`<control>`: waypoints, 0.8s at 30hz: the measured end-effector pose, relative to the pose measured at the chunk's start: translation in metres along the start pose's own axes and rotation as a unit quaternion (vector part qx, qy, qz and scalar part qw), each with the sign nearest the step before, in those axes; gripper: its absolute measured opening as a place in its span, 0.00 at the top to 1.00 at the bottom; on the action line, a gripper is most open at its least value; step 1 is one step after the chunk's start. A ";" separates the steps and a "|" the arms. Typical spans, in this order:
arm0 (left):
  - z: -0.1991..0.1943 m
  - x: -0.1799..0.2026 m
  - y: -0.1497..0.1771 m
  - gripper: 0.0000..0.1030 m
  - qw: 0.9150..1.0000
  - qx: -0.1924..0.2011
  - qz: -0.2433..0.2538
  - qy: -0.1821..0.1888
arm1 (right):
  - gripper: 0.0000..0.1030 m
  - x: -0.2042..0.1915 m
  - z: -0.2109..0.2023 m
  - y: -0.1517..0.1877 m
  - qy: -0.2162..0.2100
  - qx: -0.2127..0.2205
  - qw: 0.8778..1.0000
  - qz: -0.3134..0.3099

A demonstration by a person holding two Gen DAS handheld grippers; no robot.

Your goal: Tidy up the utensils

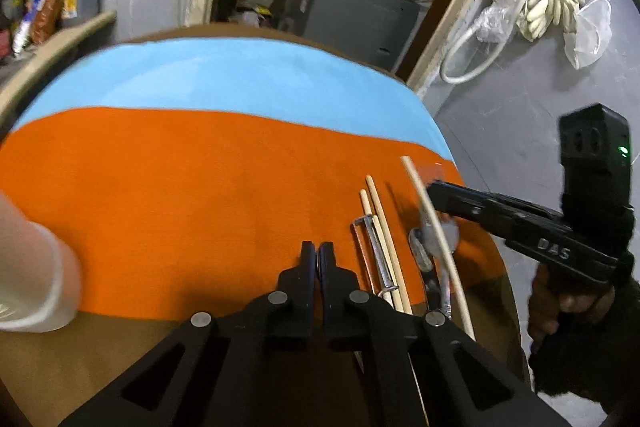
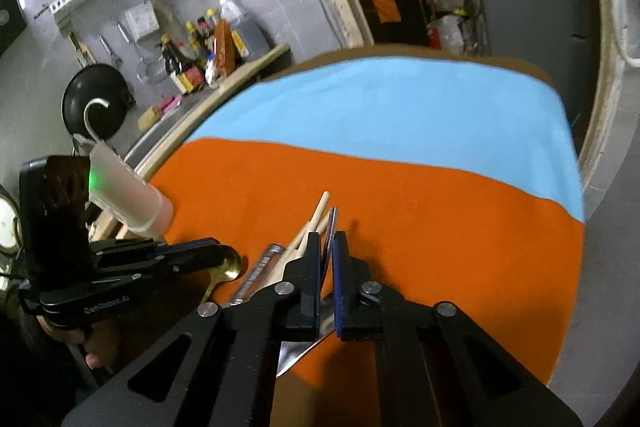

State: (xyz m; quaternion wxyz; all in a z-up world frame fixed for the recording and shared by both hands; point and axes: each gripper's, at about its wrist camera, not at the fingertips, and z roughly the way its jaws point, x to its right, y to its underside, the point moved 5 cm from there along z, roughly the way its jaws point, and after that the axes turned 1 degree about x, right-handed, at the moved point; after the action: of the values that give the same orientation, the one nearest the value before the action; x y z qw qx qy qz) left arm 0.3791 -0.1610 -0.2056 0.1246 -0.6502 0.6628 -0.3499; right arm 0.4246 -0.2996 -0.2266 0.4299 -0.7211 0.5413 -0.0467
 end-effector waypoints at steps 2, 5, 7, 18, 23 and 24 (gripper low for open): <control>-0.011 -0.002 -0.001 0.97 1.000 0.012 -0.004 -0.006 | 0.96 -0.006 -0.013 -0.001 0.017 0.016 1.000 0.004; -0.031 -0.001 -0.005 0.97 0.999 0.044 0.010 -0.026 | 0.97 -0.017 -0.035 -0.003 0.070 0.040 0.997 -0.008; -0.048 0.001 -0.007 0.97 0.997 0.068 0.019 -0.037 | 0.97 -0.031 -0.052 -0.003 0.102 0.061 0.993 -0.021; -0.132 0.003 -0.030 0.97 0.978 0.188 0.065 -0.058 | 0.98 -0.140 -0.126 -0.032 0.244 0.161 0.946 -0.139; -0.175 -0.013 -0.045 0.97 0.967 0.236 0.071 -0.057 | 0.98 -0.183 -0.152 -0.049 0.281 0.203 0.925 -0.157; -0.184 -0.018 -0.048 0.97 0.965 0.246 0.070 -0.056 | 0.98 -0.191 -0.157 -0.053 0.291 0.211 0.919 -0.161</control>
State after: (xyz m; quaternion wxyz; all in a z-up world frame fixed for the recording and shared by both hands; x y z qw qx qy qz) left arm 0.3044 -0.0846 -0.0478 0.3414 -0.5705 0.5921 -0.4554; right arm 0.3019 -0.2294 -0.0170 0.3825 -0.6457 0.4969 -0.4357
